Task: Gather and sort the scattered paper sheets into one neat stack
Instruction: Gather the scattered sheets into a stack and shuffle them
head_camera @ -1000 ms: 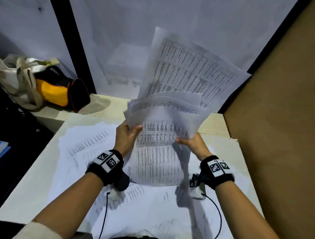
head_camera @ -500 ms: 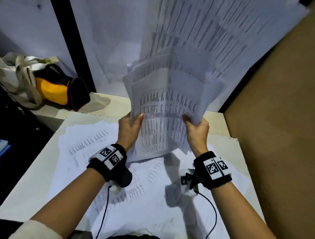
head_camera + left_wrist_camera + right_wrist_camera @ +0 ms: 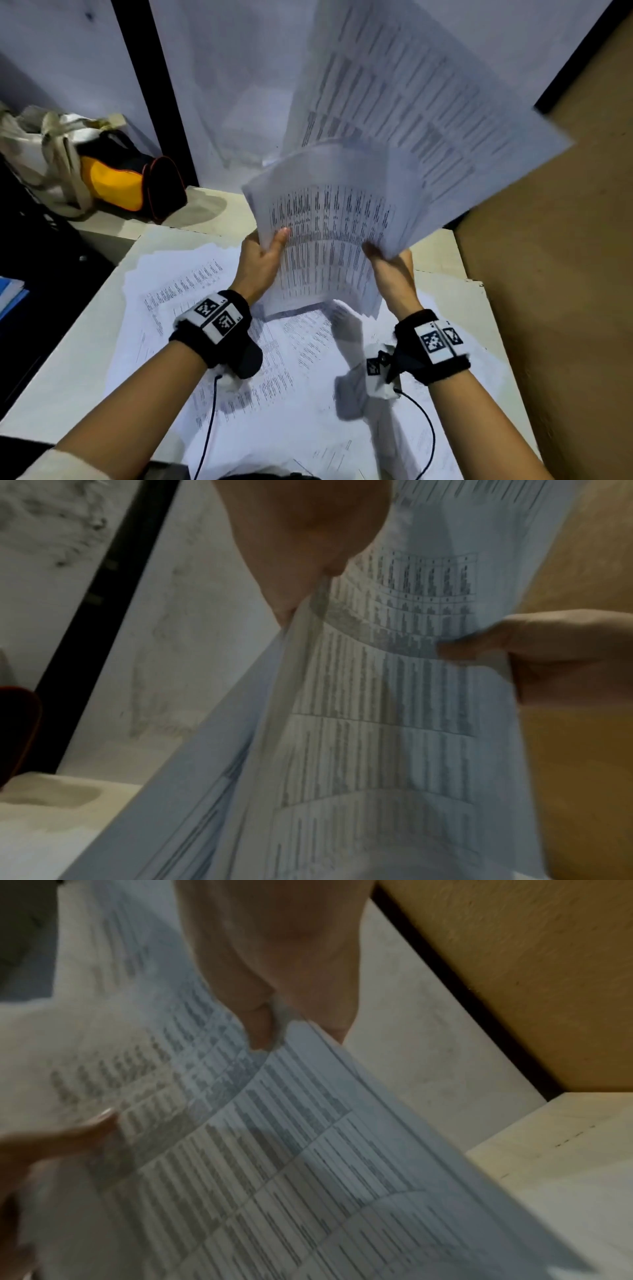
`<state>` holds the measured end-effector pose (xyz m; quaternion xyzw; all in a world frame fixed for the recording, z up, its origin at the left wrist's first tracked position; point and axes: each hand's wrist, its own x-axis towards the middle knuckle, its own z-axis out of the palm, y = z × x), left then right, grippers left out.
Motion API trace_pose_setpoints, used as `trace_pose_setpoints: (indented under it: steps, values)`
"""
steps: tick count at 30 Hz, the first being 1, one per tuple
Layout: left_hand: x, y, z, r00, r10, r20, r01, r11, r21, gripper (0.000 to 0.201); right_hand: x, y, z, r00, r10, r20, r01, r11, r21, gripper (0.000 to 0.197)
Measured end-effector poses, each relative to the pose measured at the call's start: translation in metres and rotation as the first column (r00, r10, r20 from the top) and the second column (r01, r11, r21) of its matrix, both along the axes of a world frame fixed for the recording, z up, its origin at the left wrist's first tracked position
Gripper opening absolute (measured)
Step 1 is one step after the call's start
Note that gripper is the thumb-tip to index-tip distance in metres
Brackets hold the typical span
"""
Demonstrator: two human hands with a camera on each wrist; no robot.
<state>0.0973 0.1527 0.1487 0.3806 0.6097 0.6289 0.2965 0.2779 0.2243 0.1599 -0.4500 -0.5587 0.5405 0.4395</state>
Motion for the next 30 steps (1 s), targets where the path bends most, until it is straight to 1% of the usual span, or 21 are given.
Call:
trace_pose_setpoints:
  steps: [1, 2, 4, 5, 7, 8, 10, 11, 13, 14, 15, 16, 17, 19, 20, 22, 23, 24, 25, 27, 30]
  values:
    - [-0.002, -0.001, 0.000, 1.000, -0.020, 0.014, 0.020, 1.000, 0.017, 0.010, 0.003, 0.003, 0.001, 0.999, 0.035, 0.002, -0.035, 0.999, 0.004, 0.019]
    - [-0.002, -0.003, -0.002, 0.999, -0.035, 0.030, 0.034, 0.999, 0.015, 0.010, 0.006, 0.004, -0.001, 0.998, 0.067, 0.006, -0.067, 0.998, -0.023, 0.025]
    - [-0.002, -0.008, -0.013, 0.996, -0.040, 0.074, 0.042, 0.999, -0.023, 0.019, 0.012, 0.002, -0.014, 0.997, 0.073, 0.039, -0.068, 0.991, -0.116, 0.045]
    - [-0.001, -0.010, -0.018, 0.996, -0.042, 0.084, 0.046, 0.998, -0.046, 0.021, 0.013, 0.000, -0.021, 0.996, 0.069, 0.050, -0.061, 0.987, -0.148, 0.048]
    - [0.002, -0.014, -0.026, 0.994, -0.053, 0.096, 0.060, 0.996, -0.072, 0.015, 0.011, -0.002, -0.031, 0.995, 0.077, 0.064, -0.066, 0.985, -0.157, 0.034]
    - [0.004, -0.014, -0.028, 0.993, -0.049, 0.111, 0.057, 0.996, -0.069, 0.010, 0.010, -0.004, -0.032, 0.996, 0.061, 0.072, -0.049, 0.986, -0.156, 0.033]
    - [0.007, -0.015, -0.027, 0.990, -0.016, 0.139, 0.025, 0.998, -0.060, 0.010, 0.007, -0.007, -0.028, 0.999, 0.012, 0.037, -0.006, 0.990, -0.140, 0.037]
    - [0.008, -0.015, -0.026, 0.990, -0.001, 0.140, 0.009, 0.998, -0.055, 0.011, 0.005, -0.007, -0.027, 1.000, 0.013, 0.008, -0.011, 0.992, -0.124, 0.044]
    - [0.009, -0.015, -0.022, 0.992, 0.007, 0.124, -0.003, 1.000, -0.029, 0.019, 0.002, -0.005, -0.021, 0.999, 0.017, -0.042, -0.022, 0.993, -0.114, 0.075]
    - [0.009, -0.014, -0.021, 0.992, 0.007, 0.122, -0.005, 1.000, -0.016, 0.020, 0.002, -0.005, -0.015, 0.998, -0.010, -0.068, 0.003, 0.994, -0.109, 0.088]
    - [0.009, -0.014, -0.021, 0.992, 0.010, 0.126, -0.009, 1.000, -0.006, 0.022, 0.005, -0.002, -0.012, 0.993, -0.056, -0.105, 0.046, 0.994, -0.095, 0.093]
    - [0.008, -0.013, -0.020, 0.991, 0.014, 0.131, -0.015, 1.000, 0.005, 0.026, 0.009, 0.002, -0.008, 0.986, -0.082, -0.145, 0.072, 0.995, -0.074, 0.088]
    - [0.007, -0.012, -0.020, 0.991, 0.020, 0.133, -0.021, 1.000, 0.006, 0.030, 0.013, 0.007, -0.005, 0.984, -0.088, -0.158, 0.083, 0.996, -0.043, 0.074]
    - [0.005, -0.010, -0.021, 0.994, 0.020, 0.112, -0.020, 1.000, 0.000, 0.037, 0.018, 0.014, 0.000, 0.990, -0.049, -0.134, 0.049, 0.999, 0.000, 0.043]
    - [0.004, -0.009, -0.023, 0.994, 0.018, 0.105, -0.017, 1.000, -0.004, 0.041, 0.019, 0.018, -0.001, 0.995, -0.027, -0.095, 0.027, 1.000, -0.002, 0.036]
    - [0.004, -0.007, -0.026, 0.994, 0.011, 0.111, -0.010, 1.000, -0.006, 0.047, 0.024, 0.026, -0.007, 0.995, 0.080, 0.053, -0.076, 0.994, -0.076, 0.035]
    - [0.003, -0.006, -0.027, 0.993, 0.004, 0.118, -0.004, 1.000, -0.007, 0.049, 0.026, 0.029, -0.013, 0.978, 0.159, 0.136, -0.140, 0.981, -0.138, 0.033]
    - [0.003, -0.006, -0.027, 0.993, -0.009, 0.120, 0.009, 1.000, -0.002, 0.049, 0.029, 0.032, -0.020, 0.960, 0.209, 0.187, -0.174, 0.967, -0.187, 0.033]
    - [0.002, -0.005, -0.028, 0.994, -0.022, 0.111, 0.023, 1.000, -0.005, 0.050, 0.031, 0.034, -0.027, 0.953, 0.220, 0.210, -0.176, 0.961, -0.211, 0.035]
    - [0.002, -0.004, -0.031, 0.994, -0.051, 0.094, 0.054, 0.998, -0.032, 0.047, 0.031, 0.036, -0.035, 0.962, 0.177, 0.210, -0.129, 0.966, -0.225, 0.037]
    - [0.002, -0.003, -0.039, 0.991, -0.079, 0.106, 0.088, 0.993, -0.080, 0.040, 0.021, 0.033, -0.044, 0.957, 0.144, 0.250, -0.096, 0.976, -0.197, 0.031]
